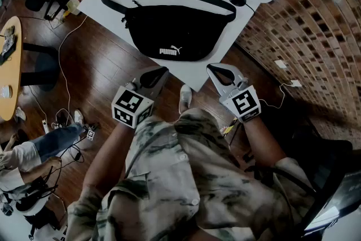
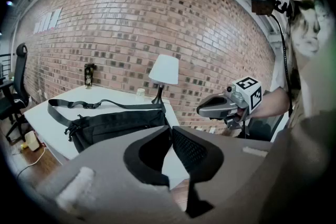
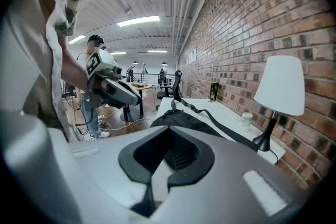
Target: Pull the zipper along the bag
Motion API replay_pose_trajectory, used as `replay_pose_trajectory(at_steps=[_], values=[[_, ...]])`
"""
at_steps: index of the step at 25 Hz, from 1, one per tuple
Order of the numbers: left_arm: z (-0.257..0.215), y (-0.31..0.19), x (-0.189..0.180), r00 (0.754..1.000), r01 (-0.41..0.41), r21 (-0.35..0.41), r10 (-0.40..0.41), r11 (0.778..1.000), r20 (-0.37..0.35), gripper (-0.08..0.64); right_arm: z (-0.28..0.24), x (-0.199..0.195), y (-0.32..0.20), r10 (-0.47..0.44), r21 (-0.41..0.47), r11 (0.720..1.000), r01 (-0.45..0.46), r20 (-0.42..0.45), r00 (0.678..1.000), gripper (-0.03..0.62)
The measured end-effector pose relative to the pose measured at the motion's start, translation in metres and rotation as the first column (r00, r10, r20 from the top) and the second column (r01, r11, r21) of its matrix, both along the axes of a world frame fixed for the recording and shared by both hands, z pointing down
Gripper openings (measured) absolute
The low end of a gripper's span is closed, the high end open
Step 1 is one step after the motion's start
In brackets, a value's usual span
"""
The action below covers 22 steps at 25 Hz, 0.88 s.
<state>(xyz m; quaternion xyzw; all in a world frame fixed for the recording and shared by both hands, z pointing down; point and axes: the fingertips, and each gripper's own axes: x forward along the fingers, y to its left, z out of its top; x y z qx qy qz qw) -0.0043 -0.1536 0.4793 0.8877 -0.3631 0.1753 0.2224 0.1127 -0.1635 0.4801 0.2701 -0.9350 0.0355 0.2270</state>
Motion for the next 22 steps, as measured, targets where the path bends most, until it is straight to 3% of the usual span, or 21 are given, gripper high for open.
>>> replay_pose_trajectory(at_steps=[5, 10, 16, 20, 22], values=[[0.044, -0.060, 0.040, 0.986, -0.067, 0.001, 0.066, 0.998, 0.151, 0.058, 0.043, 0.011, -0.065, -0.002, -0.076, 0.997, -0.001, -0.031, 1.000, 0.005], [0.093, -0.102, 0.052, 0.949, -0.084, -0.025, 0.087, 0.996, 0.302, 0.084, 0.083, 0.007, -0.112, -0.016, -0.136, 0.991, 0.009, -0.056, 0.998, 0.005], [0.145, -0.129, 0.065, 0.871, -0.149, -0.052, 0.156, 0.988, 0.465, 0.113, 0.125, -0.004, -0.148, 0.001, -0.204, 0.979, -0.019, -0.090, 0.996, 0.005], [0.163, -0.133, 0.076, 0.810, -0.204, -0.048, 0.196, 0.978, 0.553, 0.114, 0.147, -0.008, -0.156, 0.013, -0.247, 0.968, -0.042, -0.115, 0.993, 0.005], [0.168, -0.135, 0.078, 0.790, -0.206, -0.052, 0.198, 0.977, 0.580, 0.113, 0.157, -0.007, -0.155, 0.015, -0.278, 0.959, -0.052, -0.135, 0.991, 0.005]])
